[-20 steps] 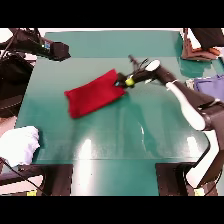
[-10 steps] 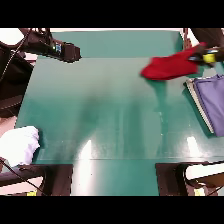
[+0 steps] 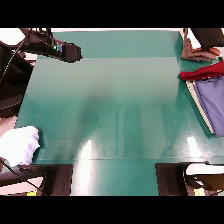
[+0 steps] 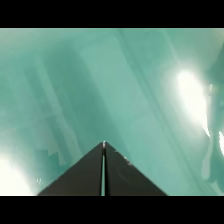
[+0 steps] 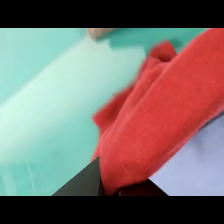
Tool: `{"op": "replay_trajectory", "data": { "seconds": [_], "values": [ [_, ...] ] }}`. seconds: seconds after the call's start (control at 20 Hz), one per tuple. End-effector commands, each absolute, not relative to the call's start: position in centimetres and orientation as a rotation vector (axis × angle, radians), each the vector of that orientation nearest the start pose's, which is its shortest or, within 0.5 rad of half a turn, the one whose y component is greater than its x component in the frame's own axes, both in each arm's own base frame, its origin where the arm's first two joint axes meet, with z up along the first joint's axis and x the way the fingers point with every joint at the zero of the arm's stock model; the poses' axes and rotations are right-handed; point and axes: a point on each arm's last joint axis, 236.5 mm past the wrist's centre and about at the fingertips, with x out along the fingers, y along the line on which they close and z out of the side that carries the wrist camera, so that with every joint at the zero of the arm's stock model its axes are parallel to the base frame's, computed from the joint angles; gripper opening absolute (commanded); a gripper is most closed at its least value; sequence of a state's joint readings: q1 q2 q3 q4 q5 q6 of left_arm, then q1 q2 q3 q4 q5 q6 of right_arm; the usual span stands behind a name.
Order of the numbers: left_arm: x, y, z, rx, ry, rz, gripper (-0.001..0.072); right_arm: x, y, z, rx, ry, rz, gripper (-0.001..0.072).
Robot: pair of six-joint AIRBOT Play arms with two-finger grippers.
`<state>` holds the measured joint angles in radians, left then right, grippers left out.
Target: Fold the shirts.
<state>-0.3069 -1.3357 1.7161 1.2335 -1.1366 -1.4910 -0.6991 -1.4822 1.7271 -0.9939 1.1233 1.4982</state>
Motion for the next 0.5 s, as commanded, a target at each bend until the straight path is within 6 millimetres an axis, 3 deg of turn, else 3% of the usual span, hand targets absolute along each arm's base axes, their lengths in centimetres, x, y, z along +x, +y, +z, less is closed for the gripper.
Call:
{"op": "replay_trajectory", "data": {
  "seconds": [0.0,0.15,0.25,0.35,0.45],
  "values": [
    [43.3,-21.2,22.2,-0.06,0.774,-0.559,0.002,45.9,-25.4,23.5,0.615,0.455,-0.296,0.0017],
    [43.3,-21.2,22.2,-0.059,0.774,-0.559,0.002,44.4,-25.0,28.2,0.573,0.347,-0.304,0.0017],
    [43.3,-21.2,22.2,-0.059,0.773,-0.559,0.002,43.1,-24.1,29.7,0.557,0.341,-0.298,0.0017],
    [43.2,-21.2,22.1,-0.057,0.778,-0.56,0.002,41.8,-23.6,29.7,0.544,0.375,-0.302,0.0017],
    [43.0,-21.1,21.9,-0.047,0.788,-0.565,0.002,40.4,-23.5,28.5,0.555,0.443,-0.307,0.0017]
  ]
}}
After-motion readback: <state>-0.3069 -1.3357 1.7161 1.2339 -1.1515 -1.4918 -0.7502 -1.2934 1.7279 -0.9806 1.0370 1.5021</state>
